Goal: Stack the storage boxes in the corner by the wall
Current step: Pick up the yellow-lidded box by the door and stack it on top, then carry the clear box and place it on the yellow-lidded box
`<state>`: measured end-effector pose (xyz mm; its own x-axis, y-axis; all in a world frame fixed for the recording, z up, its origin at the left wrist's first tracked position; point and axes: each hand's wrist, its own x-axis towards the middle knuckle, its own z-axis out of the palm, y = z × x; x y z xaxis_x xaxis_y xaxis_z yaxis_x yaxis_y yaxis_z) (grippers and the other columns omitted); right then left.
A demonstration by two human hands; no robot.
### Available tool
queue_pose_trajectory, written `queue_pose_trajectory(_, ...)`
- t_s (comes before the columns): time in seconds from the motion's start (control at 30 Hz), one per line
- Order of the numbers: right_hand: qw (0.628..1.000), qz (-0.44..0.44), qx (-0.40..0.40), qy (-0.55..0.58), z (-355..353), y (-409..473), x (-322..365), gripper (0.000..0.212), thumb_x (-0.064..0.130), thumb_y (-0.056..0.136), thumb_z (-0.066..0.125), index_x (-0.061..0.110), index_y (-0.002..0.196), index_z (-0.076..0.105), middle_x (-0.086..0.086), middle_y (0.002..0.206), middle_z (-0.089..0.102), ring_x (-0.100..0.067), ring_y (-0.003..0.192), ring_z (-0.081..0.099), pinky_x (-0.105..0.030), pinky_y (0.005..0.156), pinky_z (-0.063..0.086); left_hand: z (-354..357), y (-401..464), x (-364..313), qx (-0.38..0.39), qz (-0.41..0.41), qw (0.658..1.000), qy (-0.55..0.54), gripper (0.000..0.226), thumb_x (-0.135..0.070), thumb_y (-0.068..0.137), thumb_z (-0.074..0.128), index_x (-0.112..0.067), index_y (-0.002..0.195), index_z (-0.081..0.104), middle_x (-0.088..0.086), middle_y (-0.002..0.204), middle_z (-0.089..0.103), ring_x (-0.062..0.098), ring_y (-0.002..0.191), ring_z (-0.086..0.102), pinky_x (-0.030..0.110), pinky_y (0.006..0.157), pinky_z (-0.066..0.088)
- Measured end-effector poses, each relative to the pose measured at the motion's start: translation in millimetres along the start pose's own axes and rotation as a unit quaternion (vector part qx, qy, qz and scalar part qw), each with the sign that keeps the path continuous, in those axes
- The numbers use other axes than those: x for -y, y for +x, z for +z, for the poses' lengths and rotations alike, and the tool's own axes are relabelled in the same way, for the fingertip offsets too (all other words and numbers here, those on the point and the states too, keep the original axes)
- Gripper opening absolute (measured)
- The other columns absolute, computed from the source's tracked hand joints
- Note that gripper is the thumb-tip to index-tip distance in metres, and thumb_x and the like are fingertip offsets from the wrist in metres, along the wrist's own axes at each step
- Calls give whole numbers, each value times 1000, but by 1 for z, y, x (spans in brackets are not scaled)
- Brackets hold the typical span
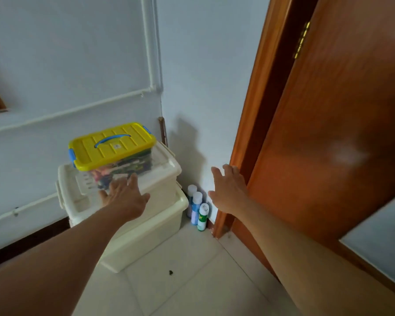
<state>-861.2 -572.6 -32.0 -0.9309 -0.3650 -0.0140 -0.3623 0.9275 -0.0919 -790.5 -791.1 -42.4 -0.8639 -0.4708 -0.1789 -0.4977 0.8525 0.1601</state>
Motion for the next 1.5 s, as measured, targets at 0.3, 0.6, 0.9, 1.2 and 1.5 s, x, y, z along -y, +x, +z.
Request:
queue_pose_trajectory(0.3, 994, 102, 19, 42, 12, -170, -136, 62, 35, 93, 53, 18, 145, 24, -13, 150, 27, -33, 139, 23, -45, 112, 27, 71, -148, -141, 42, 120, 992, 21, 63, -45, 94, 42, -19, 147, 20, 5, 154, 27, 27, 142, 22, 54, 112, 18)
queue_pose_trajectory(0.6, 964, 250, 49, 74, 50, -333, -264, 66, 33, 91, 55, 17, 146, 22, -14, 151, 24, -34, 141, 18, -44, 114, 21, 159, -284, -276, 79, 304, 946, 77, 63, -47, 94, 40, -18, 147, 21, 3, 150, 31, 26, 140, 27, 52, 112, 21)
queue_pose_trajectory(0.9, 904, 406, 35, 129, 113, -441, -336, 61, 32, 92, 52, 18, 144, 23, -11, 145, 27, -32, 135, 26, -42, 113, 28, 259, -348, -358, 172, 395, 892, 135, 69, -46, 97, 34, -18, 153, 2, 4, 160, 10, 25, 148, 8, 52, 118, 7)
queue_pose_trajectory(1.2, 848, 497, 72, 167, 245, -509, -382, 64, 21, 90, 57, 17, 144, 22, -10, 139, 33, -27, 127, 33, -33, 106, 32, 414, -371, -387, 215, 472, 832, 193, 68, -45, 96, 38, -24, 152, 5, 2, 156, 23, 24, 143, 24, 52, 114, 18)
queue_pose_trajectory(1.5, 811, 533, 108, 218, 446, -550, -412, 68, 23, 90, 56, 20, 147, 19, -10, 145, 31, -26, 126, 38, -33, 103, 39, 616, -352, -368, 231, 486, 805, 250, 65, -38, 98, 36, -21, 152, 3, 3, 145, 38, 23, 131, 42, 43, 105, 35)
